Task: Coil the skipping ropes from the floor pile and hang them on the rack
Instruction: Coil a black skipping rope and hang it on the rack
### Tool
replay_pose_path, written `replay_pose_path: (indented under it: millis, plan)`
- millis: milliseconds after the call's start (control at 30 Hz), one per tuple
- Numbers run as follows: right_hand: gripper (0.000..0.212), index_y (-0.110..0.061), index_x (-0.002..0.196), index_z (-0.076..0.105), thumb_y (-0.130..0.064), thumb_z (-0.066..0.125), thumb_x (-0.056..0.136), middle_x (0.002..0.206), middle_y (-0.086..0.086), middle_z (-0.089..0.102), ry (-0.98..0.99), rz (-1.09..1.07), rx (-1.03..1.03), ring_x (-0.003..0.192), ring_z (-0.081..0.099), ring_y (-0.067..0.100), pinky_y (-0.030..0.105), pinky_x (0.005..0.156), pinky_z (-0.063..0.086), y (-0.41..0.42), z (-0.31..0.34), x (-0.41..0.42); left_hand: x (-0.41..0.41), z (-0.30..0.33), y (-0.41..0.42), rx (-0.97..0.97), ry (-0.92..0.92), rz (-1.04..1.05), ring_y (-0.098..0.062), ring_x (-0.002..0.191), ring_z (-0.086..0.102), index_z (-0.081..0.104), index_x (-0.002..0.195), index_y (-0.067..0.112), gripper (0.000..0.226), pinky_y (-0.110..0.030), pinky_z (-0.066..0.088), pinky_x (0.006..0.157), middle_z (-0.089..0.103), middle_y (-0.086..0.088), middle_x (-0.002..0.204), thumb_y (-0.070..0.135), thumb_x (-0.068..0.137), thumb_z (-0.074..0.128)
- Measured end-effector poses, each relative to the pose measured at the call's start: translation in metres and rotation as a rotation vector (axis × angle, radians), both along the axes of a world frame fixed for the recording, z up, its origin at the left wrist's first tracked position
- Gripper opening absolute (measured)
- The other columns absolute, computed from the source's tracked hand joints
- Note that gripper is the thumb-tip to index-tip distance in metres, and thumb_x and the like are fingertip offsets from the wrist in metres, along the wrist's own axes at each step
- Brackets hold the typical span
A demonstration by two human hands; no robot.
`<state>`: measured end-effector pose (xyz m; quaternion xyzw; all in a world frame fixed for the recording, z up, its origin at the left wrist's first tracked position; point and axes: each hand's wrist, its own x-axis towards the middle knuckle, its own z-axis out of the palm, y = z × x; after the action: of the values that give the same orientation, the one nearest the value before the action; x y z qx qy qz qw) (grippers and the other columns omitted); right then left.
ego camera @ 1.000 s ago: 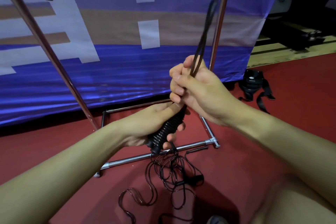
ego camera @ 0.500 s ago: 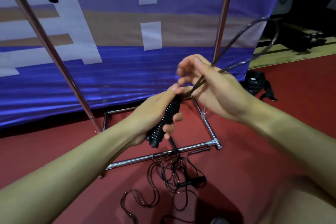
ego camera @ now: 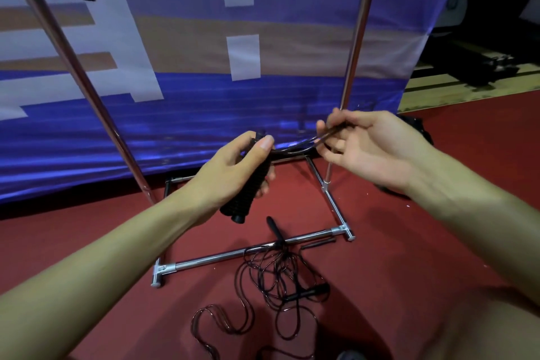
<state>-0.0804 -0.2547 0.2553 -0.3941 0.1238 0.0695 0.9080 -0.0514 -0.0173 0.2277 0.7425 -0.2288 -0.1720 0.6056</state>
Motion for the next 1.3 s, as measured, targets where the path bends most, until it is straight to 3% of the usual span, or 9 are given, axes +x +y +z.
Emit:
replay_pose_path:
  millis: [100,167,233,300,467,633,800,1133,1300]
  plan:
    - [0.009,-0.012,0.104,0.047,-0.014,0.039,0.107,0.069,-0.002,0.039,0.023,-0.06,0.108,0.055,0.046,0.013,0.035,0.077,0.056,-0.001,-0.002,0.004,-0.002,0.006,0.0,-0.058,0.025,-0.06,-0.022,0.058,0.048,0.047,0.105,0.005,0.052,-0.025,0.041,0.051,0.056,-0.006,0.075,0.055,0.096,0.053]
    - [0.021,-0.014,0.103,0.047,-0.033,0.039,0.11,0.068,-0.002,0.029,-0.004,-0.051,0.138,0.053,0.026,0.012,0.031,0.057,0.051,0.002,-0.002,0.004,-0.004,0.008,-0.001,-0.093,0.041,-0.108,-0.022,0.055,0.044,0.046,0.105,0.003,0.054,-0.026,0.039,0.053,0.053,-0.007,0.071,0.055,0.098,0.056]
    - [0.041,-0.018,0.114,0.051,-0.055,0.034,0.107,0.07,-0.002,0.025,-0.083,0.044,-0.021,0.059,0.015,0.012,0.028,0.055,0.043,0.007,-0.002,0.002,-0.008,0.007,-0.001,-0.102,0.041,-0.156,-0.021,0.052,0.043,0.05,0.104,0.004,0.047,-0.027,0.04,0.053,0.053,-0.006,0.068,0.05,0.098,0.056]
    - [0.053,-0.017,0.124,0.056,-0.057,0.026,0.108,0.071,-0.003,0.024,-0.18,0.143,-0.295,0.062,0.012,0.013,0.026,0.056,0.039,0.016,-0.005,-0.001,-0.012,0.006,0.001,-0.079,0.018,-0.189,-0.021,0.051,0.044,0.051,0.104,0.002,0.042,-0.025,0.042,0.052,0.052,-0.005,0.067,0.042,0.096,0.059]
    - [0.039,-0.012,0.118,0.068,-0.033,0.036,0.111,0.065,-0.009,0.036,-0.552,0.209,-1.189,0.06,0.033,0.014,0.025,0.063,0.045,0.02,-0.014,-0.009,-0.013,0.009,0.006,-0.073,0.067,-0.172,-0.019,0.05,0.042,0.052,0.109,0.002,0.044,-0.028,0.041,0.052,0.052,-0.004,0.068,0.042,0.093,0.062]
    - [0.021,-0.023,0.125,0.059,-0.029,0.048,0.108,0.067,-0.001,0.06,-0.679,0.206,-1.443,0.058,0.057,0.017,0.033,0.063,0.053,0.022,-0.006,-0.023,-0.013,0.011,0.014,-0.096,0.13,-0.16,-0.019,0.05,0.039,0.051,0.113,0.005,0.037,-0.029,0.04,0.051,0.052,-0.006,0.069,0.037,0.097,0.059]
    - [0.027,-0.029,0.136,0.045,-0.022,0.045,0.11,0.068,0.006,0.058,-0.739,0.333,-1.439,0.055,0.049,0.01,0.017,0.06,0.04,0.029,-0.003,-0.029,-0.016,0.009,0.017,-0.048,0.126,-0.255,-0.022,0.052,0.042,0.049,0.111,0.014,0.024,-0.031,0.041,0.054,0.055,-0.009,0.073,0.036,0.105,0.056]
    - [0.021,-0.024,0.124,0.047,-0.034,0.048,0.106,0.067,0.0,0.057,-0.772,0.361,-1.465,0.059,0.051,0.011,0.016,0.062,0.04,0.029,-0.003,-0.026,-0.013,0.012,0.019,-0.039,0.123,-0.286,-0.023,0.053,0.044,0.046,0.12,0.004,0.034,-0.03,0.043,0.055,0.057,-0.016,0.079,0.035,0.105,0.049]
    - [0.021,-0.026,0.118,0.043,-0.038,0.053,0.104,0.069,0.006,0.056,-0.813,0.427,-1.555,0.06,0.048,0.023,0.031,0.06,0.042,0.028,0.0,-0.027,-0.014,0.011,0.018,-0.031,0.119,-0.34,-0.023,0.053,0.044,0.051,0.113,0.012,0.024,-0.035,0.039,0.057,0.058,-0.017,0.08,0.036,0.108,0.049]
